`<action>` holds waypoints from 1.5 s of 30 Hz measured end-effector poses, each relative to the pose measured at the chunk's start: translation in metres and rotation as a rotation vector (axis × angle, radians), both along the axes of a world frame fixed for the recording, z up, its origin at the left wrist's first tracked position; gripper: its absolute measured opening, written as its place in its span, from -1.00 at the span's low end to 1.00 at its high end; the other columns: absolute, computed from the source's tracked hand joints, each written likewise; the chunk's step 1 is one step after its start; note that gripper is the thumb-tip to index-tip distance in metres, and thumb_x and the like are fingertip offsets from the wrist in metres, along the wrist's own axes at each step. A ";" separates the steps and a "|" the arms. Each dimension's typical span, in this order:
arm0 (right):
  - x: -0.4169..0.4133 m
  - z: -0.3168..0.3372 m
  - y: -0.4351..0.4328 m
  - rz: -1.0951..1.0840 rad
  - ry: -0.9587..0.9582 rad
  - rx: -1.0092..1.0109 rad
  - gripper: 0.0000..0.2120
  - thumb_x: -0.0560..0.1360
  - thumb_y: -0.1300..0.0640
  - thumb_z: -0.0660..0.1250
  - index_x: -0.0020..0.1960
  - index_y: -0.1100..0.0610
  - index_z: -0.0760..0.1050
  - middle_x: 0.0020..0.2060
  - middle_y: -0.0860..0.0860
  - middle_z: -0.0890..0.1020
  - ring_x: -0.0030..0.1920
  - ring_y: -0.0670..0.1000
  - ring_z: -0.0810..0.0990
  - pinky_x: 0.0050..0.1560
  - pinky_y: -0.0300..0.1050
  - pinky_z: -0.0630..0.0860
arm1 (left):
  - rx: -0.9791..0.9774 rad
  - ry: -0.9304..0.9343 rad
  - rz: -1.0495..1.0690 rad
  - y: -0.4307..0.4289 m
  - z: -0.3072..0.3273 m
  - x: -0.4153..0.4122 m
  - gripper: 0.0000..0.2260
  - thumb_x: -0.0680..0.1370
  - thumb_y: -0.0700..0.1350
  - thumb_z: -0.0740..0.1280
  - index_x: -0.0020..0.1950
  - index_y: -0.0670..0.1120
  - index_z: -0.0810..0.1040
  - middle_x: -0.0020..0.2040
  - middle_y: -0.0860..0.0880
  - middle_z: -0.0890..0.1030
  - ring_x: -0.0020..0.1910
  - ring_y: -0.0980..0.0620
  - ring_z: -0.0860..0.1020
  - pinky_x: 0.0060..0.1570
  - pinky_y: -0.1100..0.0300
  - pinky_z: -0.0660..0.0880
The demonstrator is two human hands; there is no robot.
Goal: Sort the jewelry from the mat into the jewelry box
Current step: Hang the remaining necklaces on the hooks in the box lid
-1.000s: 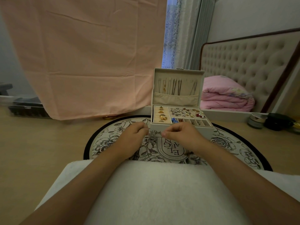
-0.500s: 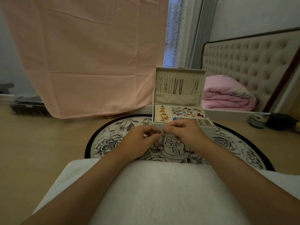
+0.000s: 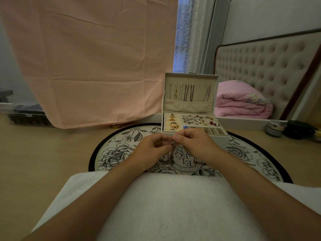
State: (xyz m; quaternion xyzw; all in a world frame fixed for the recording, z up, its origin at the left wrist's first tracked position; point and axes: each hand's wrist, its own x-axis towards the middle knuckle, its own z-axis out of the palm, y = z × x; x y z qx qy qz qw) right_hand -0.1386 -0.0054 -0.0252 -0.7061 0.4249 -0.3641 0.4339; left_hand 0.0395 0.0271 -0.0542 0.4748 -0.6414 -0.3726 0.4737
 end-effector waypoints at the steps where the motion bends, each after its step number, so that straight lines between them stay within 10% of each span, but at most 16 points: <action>1: 0.000 -0.001 0.000 0.004 -0.020 0.019 -0.86 0.60 0.13 0.35 0.00 0.17 0.65 -0.37 -0.02 0.58 -0.55 -0.18 0.31 -0.53 -0.35 0.29 | -0.009 0.010 -0.001 0.000 0.000 0.000 -0.83 0.53 -0.27 0.41 0.10 -0.10 0.66 -0.06 -0.04 0.72 -0.10 0.11 0.67 -0.09 0.32 0.56; 23: -0.011 -0.003 -0.008 0.010 0.144 -0.234 -0.97 0.42 0.06 0.55 -0.16 -0.04 0.73 -0.26 -0.08 0.72 -0.21 0.00 0.66 -0.08 -0.08 0.64 | -0.052 -0.075 0.073 -0.002 -0.004 0.002 -0.93 0.58 -0.14 0.38 -0.05 -0.06 0.66 -0.26 0.05 0.67 -0.29 0.21 0.58 -0.25 0.37 0.47; 33: -0.011 -0.002 -0.007 0.090 0.468 -0.276 -0.84 0.61 -0.02 0.32 -0.08 -0.05 0.65 -0.24 -0.11 0.66 -0.19 -0.14 0.62 -0.16 -0.17 0.54 | -0.156 -0.168 0.085 -0.001 -0.007 0.002 -0.81 0.50 -0.20 0.47 0.05 0.04 0.61 -0.17 0.02 0.64 -0.27 0.13 0.54 -0.19 0.31 0.53; 45: -0.010 -0.003 -0.003 0.120 0.202 -0.051 -0.87 0.58 0.16 0.38 -0.11 0.02 0.68 -0.34 -0.08 0.66 -0.27 -0.15 0.59 -0.18 -0.28 0.52 | -0.238 -0.221 0.137 0.000 -0.009 0.002 -0.86 0.47 -0.17 0.50 -0.06 0.03 0.62 -0.18 0.08 0.65 -0.21 0.10 0.58 -0.15 0.20 0.57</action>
